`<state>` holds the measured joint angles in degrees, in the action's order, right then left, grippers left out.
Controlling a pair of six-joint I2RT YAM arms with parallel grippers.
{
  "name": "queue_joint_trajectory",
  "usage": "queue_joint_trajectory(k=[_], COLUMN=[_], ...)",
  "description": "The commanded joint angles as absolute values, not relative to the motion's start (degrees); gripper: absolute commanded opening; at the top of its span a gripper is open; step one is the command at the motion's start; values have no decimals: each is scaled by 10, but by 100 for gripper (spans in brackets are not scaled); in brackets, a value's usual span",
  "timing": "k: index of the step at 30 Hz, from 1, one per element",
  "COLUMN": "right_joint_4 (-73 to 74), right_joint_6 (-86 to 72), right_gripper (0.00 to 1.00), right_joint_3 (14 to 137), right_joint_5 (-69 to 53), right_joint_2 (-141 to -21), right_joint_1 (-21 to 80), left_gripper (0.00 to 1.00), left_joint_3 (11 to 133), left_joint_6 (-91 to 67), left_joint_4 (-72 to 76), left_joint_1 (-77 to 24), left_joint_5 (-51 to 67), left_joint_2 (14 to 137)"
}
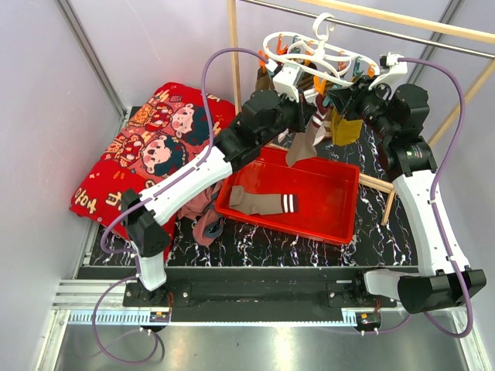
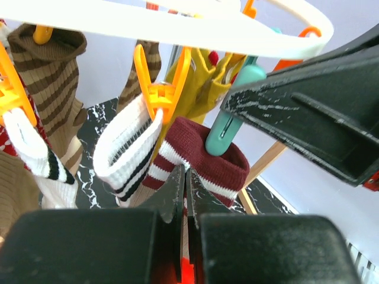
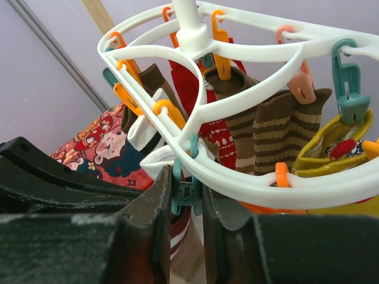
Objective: Clip the socks to the hanger
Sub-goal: Clamp the sock onto the hanger.
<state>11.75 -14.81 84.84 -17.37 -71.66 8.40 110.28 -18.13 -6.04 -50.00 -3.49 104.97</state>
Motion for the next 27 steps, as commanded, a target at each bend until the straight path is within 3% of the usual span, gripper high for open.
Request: queue_joint_trajectory(k=[1,18,22,26,27], right_joint_4=[121,122,122,122,122], right_joint_6=[-142,-154,-156,-157,-158], right_gripper=[6,8,24,58,61], right_joint_3=[859,858,859,861,863], right_joint_5=[-199,-216,-222,-227,-228], right_joint_2=[-714,-722,-721,-713,-709], right_joint_1=[83,83,83,83,83], left_gripper=[0,0,0,0,0], left_joint_3=[1130,1133,1129,1123,1122], left_joint_6=[-189,-200,-200,-199,-198], left_joint_4=[-19,16,15,14,14], left_joint_1=[-497,-497,-497,-498,-497], left_joint_5=[-43,-38,-37,-40,-40], left_joint_2=[1052,1044,1042,1042,1041])
